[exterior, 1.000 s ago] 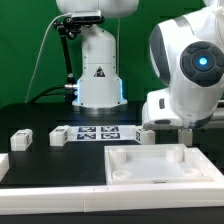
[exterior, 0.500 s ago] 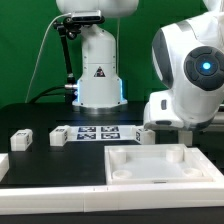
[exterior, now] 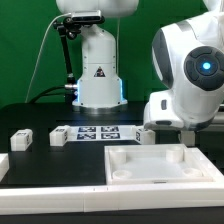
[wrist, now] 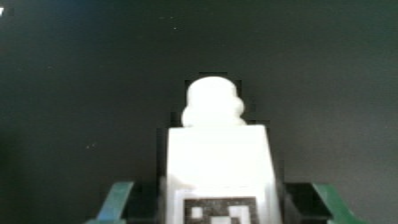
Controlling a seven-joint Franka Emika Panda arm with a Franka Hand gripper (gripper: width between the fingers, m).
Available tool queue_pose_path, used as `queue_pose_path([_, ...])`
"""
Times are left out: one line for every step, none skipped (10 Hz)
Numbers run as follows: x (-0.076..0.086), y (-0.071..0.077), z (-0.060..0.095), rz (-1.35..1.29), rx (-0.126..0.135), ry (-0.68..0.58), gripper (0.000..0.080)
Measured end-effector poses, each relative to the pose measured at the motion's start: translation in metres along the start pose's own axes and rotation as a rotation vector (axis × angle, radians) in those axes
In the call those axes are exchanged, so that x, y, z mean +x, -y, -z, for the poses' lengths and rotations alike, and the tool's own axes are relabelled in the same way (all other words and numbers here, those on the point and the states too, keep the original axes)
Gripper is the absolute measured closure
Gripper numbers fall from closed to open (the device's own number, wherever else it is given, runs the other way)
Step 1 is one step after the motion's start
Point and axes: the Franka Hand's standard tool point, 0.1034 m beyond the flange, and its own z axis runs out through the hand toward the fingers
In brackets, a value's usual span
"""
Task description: Assemble one leg
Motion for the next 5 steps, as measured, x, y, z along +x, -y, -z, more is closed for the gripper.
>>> queue_pose_path([0.000,0.000,0.000,0.000,0.000,0.000,0.0511])
queue_pose_path([0.000,0.000,0.000,0.000,0.000,0.000,0.0511])
queue_pose_path([-0.002,-0.002,0.004,0.028,0.001,0.008,0.0511])
queue_pose_path([-0.008,-0.006,0.018,0.055,0.007,0.018,0.0511])
queue_pose_path([-0.017,-0.009,0.034,0.061,0.009,0.032,0.0511])
